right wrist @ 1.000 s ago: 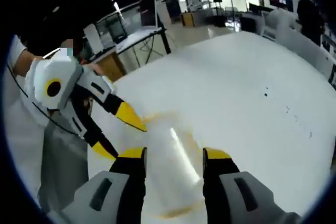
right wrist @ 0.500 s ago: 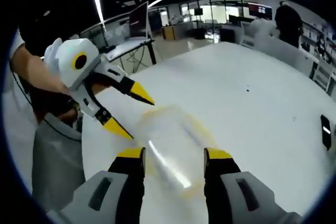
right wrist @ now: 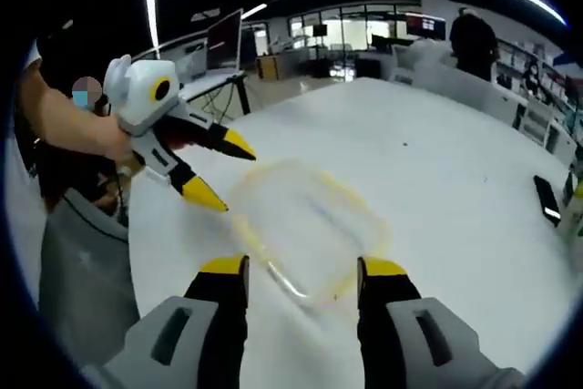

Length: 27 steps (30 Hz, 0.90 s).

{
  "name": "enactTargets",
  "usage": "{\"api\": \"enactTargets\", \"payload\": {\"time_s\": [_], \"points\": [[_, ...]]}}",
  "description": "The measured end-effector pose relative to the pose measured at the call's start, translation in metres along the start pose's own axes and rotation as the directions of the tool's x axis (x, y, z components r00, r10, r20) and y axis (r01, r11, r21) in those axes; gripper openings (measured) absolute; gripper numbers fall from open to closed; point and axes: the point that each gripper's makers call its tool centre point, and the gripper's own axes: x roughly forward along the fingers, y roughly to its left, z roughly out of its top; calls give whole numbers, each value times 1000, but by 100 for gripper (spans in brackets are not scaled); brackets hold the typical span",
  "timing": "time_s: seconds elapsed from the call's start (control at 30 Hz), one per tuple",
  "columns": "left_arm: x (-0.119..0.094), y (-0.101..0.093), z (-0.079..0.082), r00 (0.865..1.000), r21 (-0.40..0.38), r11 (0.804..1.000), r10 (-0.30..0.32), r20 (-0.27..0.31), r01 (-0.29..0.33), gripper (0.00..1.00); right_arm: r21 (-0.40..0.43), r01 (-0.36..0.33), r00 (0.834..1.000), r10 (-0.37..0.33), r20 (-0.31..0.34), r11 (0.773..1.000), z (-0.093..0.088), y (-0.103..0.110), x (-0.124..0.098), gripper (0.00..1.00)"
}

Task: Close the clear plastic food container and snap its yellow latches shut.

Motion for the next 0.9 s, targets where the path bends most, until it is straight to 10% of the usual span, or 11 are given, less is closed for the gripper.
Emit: {"api": "enactTargets", "payload": {"time_s": [0.9], "points": [[24, 0, -38, 996, -37, 998, 49, -70, -52, 41, -20, 77, 996, -77, -45, 997, -40, -20, 32, 45]]}}
